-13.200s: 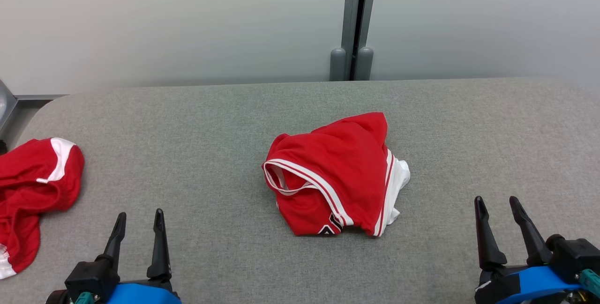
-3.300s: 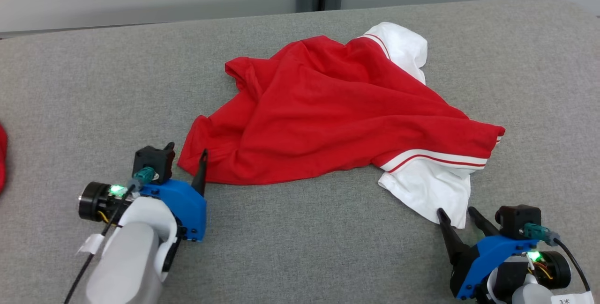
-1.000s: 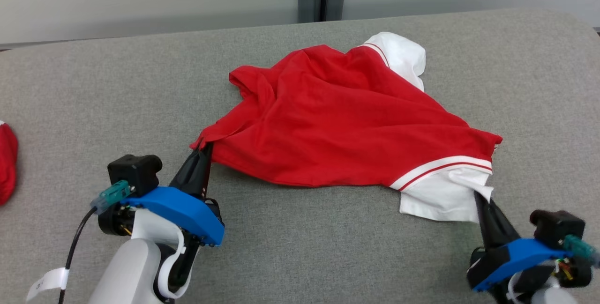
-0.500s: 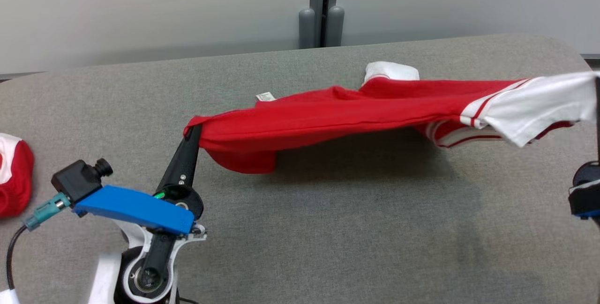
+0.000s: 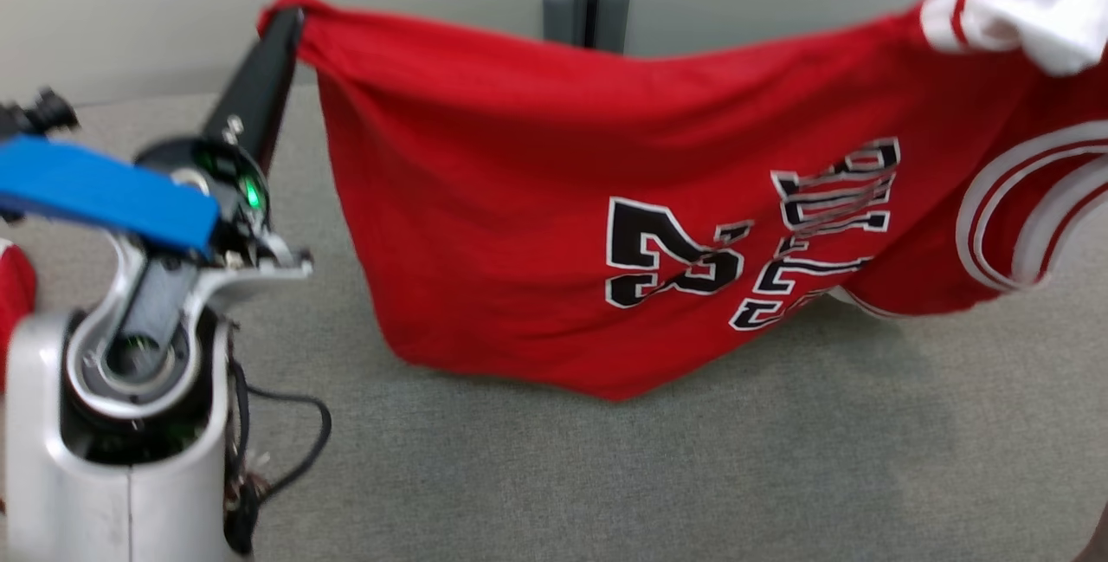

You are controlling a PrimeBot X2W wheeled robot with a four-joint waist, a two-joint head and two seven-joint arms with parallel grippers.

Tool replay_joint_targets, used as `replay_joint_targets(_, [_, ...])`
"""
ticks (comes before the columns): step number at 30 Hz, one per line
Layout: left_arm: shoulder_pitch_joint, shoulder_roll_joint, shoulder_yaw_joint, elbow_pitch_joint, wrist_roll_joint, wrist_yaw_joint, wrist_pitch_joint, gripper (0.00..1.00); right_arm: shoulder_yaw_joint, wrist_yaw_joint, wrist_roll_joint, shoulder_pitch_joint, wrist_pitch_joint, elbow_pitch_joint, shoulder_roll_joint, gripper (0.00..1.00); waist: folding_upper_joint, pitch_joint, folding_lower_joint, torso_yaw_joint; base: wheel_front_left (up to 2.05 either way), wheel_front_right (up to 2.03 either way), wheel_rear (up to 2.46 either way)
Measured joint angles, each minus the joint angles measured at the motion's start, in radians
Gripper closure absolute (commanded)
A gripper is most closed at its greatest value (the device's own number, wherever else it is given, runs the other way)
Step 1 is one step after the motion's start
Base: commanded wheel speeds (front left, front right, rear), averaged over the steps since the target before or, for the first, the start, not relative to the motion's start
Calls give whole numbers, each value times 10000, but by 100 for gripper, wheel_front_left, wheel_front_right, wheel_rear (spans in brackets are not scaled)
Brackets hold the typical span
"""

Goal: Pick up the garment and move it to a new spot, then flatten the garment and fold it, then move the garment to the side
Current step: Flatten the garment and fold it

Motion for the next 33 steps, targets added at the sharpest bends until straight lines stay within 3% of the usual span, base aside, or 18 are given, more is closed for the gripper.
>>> replay_joint_targets(5, [-1449, 54, 119, 813, 253, 416, -280, 100, 163, 0, -155, -1645, 219, 1523, -370, 100, 0, 820, 1, -57, 0, 0, 0])
replay_joint_targets(10, [-3288, 583, 65, 2249, 1289, 384, -865, 100, 545, 2, -416, -3481, -115, 3442, -267, 100, 2, 1933, 3, -205, 0, 0, 0])
replay_joint_targets(13, [-4653, 838, 86, 3076, 1879, 240, -1398, 100, 700, 2, -656, -4749, -842, 4462, -148, 100, 3, 2648, 5, -289, 0, 0, 0])
replay_joint_targets(18, [-6917, 851, 96, 4075, 2429, -357, -2385, 100, 949, 0, -754, -6857, -2424, 5808, 73, 100, 4, 3585, 6, -247, 0, 0, 0])
replay_joint_targets(25, [-8876, 736, 92, 5062, 2917, -1521, -3741, 100, 1450, 2, -1191, -8685, -5009, 6583, -228, 100, 4, 4152, 2, -93, 0, 0, 0])
replay_joint_targets(29, [-8956, 798, 36, 5645, 3066, -2169, -4134, 100, 1990, 2, -1160, -8640, -5233, 7091, -516, 100, 2, 4255, -2, -187, 0, 0, 0])
replay_joint_targets(33, [-7984, 963, -201, 6391, 3394, -2759, -4512, 100, 2491, 2, -1081, -7496, -5049, 7672, -792, 100, 3, 4366, 0, -275, 0, 0, 0])
